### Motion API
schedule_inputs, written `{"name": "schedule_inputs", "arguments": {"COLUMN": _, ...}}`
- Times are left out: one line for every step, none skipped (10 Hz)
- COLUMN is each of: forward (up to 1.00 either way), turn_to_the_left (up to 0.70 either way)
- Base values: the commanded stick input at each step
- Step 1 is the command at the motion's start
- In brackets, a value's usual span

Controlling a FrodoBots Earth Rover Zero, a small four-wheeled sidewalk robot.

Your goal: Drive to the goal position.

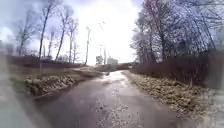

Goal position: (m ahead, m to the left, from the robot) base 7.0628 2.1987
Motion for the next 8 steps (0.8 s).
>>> {"name": "schedule_inputs", "arguments": {"forward": 0.85, "turn_to_the_left": 0.03}}
{"name": "schedule_inputs", "arguments": {"forward": 0.85, "turn_to_the_left": 0.03}}
{"name": "schedule_inputs", "arguments": {"forward": 0.85, "turn_to_the_left": 0.01}}
{"name": "schedule_inputs", "arguments": {"forward": 0.85, "turn_to_the_left": 0.00}}
{"name": "schedule_inputs", "arguments": {"forward": 0.85, "turn_to_the_left": 0.00}}
{"name": "schedule_inputs", "arguments": {"forward": 0.85, "turn_to_the_left": 0.00}}
{"name": "schedule_inputs", "arguments": {"forward": 0.85, "turn_to_the_left": 0.00}}
{"name": "schedule_inputs", "arguments": {"forward": 0.85, "turn_to_the_left": 0.00}}
